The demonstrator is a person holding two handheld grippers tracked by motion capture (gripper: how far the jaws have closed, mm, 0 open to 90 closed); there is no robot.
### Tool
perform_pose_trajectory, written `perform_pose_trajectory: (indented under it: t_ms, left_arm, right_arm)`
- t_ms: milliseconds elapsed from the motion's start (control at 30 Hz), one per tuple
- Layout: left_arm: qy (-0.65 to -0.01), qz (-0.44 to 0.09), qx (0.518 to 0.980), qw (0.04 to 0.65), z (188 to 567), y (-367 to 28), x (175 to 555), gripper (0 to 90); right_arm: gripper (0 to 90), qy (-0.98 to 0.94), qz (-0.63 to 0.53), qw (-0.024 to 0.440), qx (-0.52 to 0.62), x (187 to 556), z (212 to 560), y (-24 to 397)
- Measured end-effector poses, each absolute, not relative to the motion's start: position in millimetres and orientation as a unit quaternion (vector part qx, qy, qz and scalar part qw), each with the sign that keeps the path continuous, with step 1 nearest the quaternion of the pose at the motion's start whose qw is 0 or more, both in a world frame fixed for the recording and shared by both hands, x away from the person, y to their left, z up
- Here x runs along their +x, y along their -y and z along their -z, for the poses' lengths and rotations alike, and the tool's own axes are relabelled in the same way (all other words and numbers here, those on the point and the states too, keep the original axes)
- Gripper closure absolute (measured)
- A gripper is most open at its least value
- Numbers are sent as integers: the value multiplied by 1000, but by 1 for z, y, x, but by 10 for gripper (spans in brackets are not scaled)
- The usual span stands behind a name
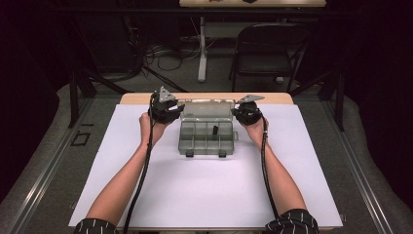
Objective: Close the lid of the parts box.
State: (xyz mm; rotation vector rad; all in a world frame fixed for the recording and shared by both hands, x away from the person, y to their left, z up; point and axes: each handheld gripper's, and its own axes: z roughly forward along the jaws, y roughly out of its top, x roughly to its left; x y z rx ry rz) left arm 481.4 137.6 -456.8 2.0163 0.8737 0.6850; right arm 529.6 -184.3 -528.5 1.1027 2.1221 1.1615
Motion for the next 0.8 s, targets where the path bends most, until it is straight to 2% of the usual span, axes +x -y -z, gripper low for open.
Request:
perform_pose_trajectory:
  t_ms: [267,567,800]
  left_arm:
    - [-343,-262,798,419,460,-143,482,724]
    - [-339,-258,805,412,459,-144,481,743]
    - [-344,-250,803,417,459,-145,482,744]
  right_arm:
    - [872,-774,-427,244,399,518,514,193]
    - [681,-785,-423,244,382,488,476,204]
    - [614,-810,-397,250,353,482,453,191]
